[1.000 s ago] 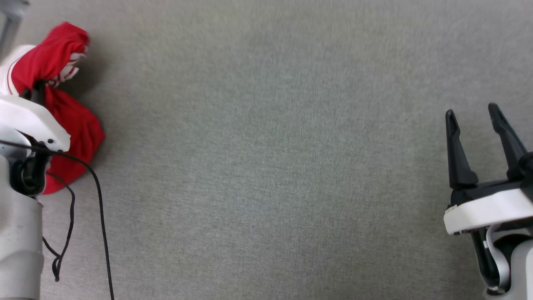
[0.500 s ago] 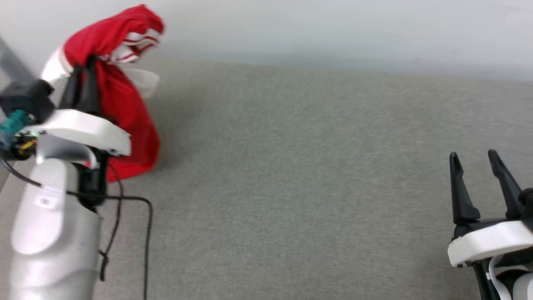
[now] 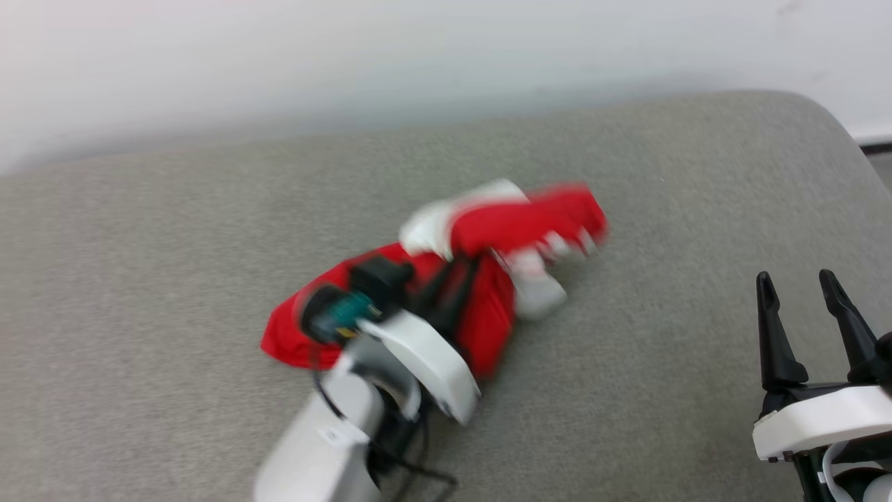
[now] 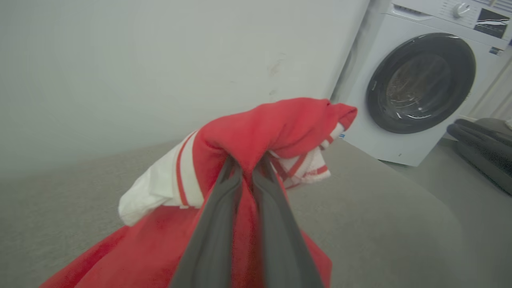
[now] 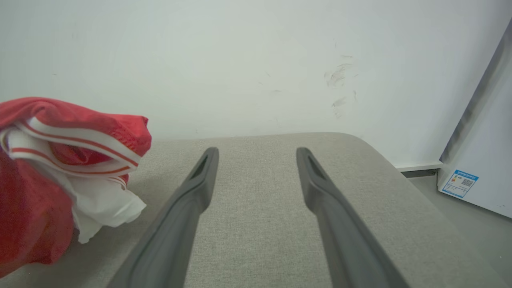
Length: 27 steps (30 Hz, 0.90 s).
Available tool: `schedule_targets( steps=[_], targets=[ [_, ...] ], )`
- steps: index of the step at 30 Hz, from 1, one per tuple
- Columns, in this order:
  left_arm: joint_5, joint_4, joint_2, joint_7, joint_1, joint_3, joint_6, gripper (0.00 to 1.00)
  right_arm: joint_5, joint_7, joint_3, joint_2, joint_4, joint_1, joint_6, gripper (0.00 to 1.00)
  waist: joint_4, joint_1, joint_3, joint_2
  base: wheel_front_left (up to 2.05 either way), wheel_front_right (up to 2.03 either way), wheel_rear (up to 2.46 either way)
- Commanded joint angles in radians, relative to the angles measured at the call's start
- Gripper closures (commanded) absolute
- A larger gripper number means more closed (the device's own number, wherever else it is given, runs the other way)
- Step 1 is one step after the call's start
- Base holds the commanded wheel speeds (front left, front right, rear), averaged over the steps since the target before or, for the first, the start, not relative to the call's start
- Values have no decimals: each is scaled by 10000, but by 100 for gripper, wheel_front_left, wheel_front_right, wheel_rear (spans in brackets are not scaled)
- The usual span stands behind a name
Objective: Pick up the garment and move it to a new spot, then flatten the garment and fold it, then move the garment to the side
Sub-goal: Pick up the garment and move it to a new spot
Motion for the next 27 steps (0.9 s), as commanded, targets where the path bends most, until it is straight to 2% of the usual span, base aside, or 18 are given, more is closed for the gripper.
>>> schedule_targets(
  steps=[1,8,9,10,14,19,22,23,27],
  targets=[
    [47,92,-19,87,226,-365,-66,100,70,-73,4,21,14,-21,-7,0,-408,2,395,-1,0,0,0],
    [-156,762,14,509,1138,-2084,-142,100,329,-335,18,20,206,-175,-7,0,-645,2,836,-1,0,0,0],
    [-216,826,51,514,1193,-2216,-144,91,355,-367,45,22,243,-179,-7,0,-622,2,864,-1,0,0,0],
    [-393,818,80,295,1275,-2377,-152,0,315,-432,70,20,329,-250,-7,0,-456,2,869,-1,0,0,0],
    [-301,545,224,-348,1154,-2210,-48,0,155,-384,90,21,427,-189,-7,0,-112,2,553,-1,0,0,0],
    [-202,70,507,-976,1286,-1733,436,0,18,-240,152,19,461,58,-7,0,298,2,-80,-1,0,0,0],
    [-221,-169,729,-1201,1476,-1304,869,0,-39,-77,173,19,433,254,-7,0,506,2,-464,-1,0,0,0],
    [-211,-346,981,-1394,1691,-830,1370,0,-107,71,202,19,360,443,-7,0,692,2,-791,-1,0,0,0],
    [-221,-491,1367,-1565,2134,-144,2007,0,-138,270,287,18,217,698,-7,0,842,2,-1098,-1,0,0,0]
  ],
)
